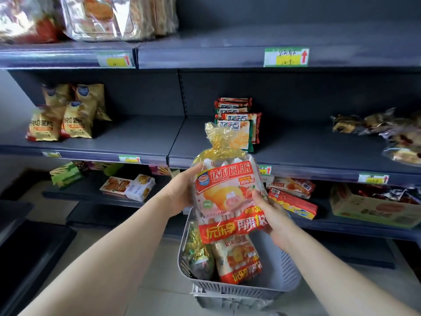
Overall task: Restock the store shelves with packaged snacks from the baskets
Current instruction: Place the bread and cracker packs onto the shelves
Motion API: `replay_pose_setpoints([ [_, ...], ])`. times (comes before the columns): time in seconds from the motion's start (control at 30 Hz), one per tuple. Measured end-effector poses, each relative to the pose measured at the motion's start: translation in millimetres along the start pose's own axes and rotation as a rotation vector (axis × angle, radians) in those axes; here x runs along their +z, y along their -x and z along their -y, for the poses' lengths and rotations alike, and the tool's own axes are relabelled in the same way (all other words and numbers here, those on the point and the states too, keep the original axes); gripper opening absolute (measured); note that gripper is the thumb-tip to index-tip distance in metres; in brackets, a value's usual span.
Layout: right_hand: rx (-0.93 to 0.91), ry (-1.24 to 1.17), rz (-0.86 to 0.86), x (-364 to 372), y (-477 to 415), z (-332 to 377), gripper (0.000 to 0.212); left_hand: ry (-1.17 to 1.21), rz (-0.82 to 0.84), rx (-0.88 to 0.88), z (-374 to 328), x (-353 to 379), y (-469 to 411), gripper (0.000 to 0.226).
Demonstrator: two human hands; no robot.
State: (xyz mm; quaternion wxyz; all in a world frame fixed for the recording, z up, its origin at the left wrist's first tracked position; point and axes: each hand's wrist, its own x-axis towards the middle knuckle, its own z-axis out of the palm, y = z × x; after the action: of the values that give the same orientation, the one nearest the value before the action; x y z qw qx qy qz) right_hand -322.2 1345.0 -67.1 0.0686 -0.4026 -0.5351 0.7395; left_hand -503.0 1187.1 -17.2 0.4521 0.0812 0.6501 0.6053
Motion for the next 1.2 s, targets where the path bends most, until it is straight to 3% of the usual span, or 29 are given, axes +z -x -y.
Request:
replay_pose_setpoints([
  [0.2,-0.086,-0.010,0.007,0,9,18,0.072,-0.049,0.094,0.034,16,4,11,0.074],
  [0.33,-0.121,0.026,0.010,-1,17,24,0.088,-0.103,0.113,0.039,17,-1,18,0.076],
  [0.43,-0.149,0.036,0.023,0,25,28,0.069,-0.103,0.082,0.076,14,0,23,0.071],
  [0.7,-0.301,0.129,-0.015,3,46,65,0.050,-0.111,0.007,0.234,-27,14,38,0.056],
  [1.0,-0.597,0.402,-0.190,13,71,121,0.051,-0.162,-0.033,0.469,-90,29,53,0.048],
  [1.2,-0.760,0.352,-0.270,16,84,178,0.051,-0.143,-0.081,0.607,-154,44,67,0.044],
])
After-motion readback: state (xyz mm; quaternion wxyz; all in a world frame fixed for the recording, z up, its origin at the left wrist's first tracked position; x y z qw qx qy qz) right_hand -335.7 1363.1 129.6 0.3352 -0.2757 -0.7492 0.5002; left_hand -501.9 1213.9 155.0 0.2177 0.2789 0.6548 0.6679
